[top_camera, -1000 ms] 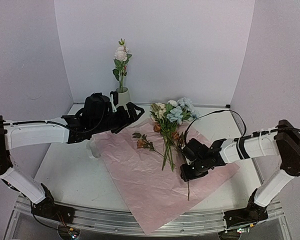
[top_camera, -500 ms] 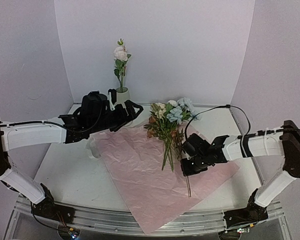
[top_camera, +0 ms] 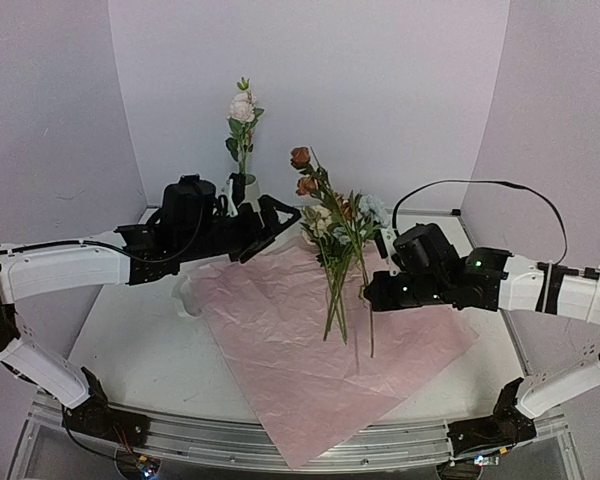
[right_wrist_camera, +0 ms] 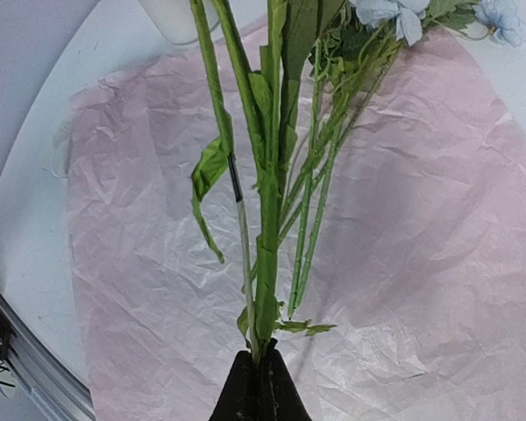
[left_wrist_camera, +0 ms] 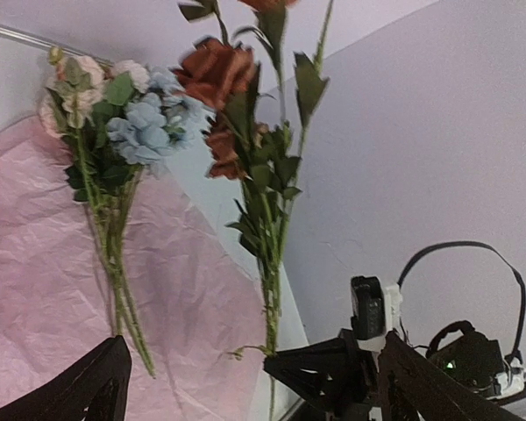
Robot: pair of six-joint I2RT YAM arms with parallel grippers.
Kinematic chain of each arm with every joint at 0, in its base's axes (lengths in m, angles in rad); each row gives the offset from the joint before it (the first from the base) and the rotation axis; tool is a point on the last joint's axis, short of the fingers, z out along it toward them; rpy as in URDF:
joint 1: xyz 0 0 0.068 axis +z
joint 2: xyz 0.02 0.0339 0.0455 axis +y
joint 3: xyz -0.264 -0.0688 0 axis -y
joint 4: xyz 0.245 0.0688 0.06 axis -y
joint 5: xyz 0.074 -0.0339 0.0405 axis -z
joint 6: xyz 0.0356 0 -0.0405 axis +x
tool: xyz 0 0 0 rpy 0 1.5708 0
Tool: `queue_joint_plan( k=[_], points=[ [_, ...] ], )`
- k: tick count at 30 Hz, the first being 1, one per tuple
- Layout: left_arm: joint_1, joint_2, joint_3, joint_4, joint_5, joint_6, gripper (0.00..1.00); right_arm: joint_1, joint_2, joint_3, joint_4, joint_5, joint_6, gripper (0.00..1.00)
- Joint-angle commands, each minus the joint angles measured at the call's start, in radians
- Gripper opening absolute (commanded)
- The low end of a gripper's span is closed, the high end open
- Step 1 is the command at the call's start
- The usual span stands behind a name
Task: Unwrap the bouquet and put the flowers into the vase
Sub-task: Pick up the fake flower from the wrapping paper.
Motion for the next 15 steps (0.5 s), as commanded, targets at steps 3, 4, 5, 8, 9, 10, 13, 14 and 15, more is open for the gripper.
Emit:
queue_joint_plan(
  k=[3,4,5,8,9,10,13,14,15],
  points=[
    [-0.092,0.052,0.127,0.045,0.047,0.036,0.99,0.006,0.034,0.129,0.067,-0.085,-0.004,0.00],
    [-0.097,0.061,0.134,0.046,0.047,0.042,0.98,0.006,0.037,0.136,0.092,-0.106,-0.004,0.00],
    [-0.101,0.067,0.137,0.046,0.047,0.048,0.97,0.006,0.040,0.139,0.111,-0.125,-0.005,0.00],
    [-0.102,0.076,0.143,0.048,0.042,0.064,0.83,0.006,0.050,0.155,0.172,-0.193,-0.009,0.00],
    [-0.103,0.077,0.144,0.048,0.040,0.072,0.79,0.006,0.053,0.158,0.194,-0.217,-0.008,0.00],
    [-0.103,0.078,0.145,0.049,0.037,0.078,0.76,0.006,0.055,0.160,0.214,-0.244,-0.009,0.00],
    [-0.102,0.083,0.151,0.050,0.036,0.093,0.71,0.006,0.060,0.161,0.266,-0.316,-0.006,0.00],
    [-0.102,0.086,0.155,0.050,0.038,0.097,0.71,0.006,0.061,0.160,0.278,-0.339,-0.005,0.00],
    [-0.102,0.089,0.158,0.050,0.039,0.101,0.70,0.006,0.061,0.159,0.290,-0.359,-0.004,0.00]
  ],
)
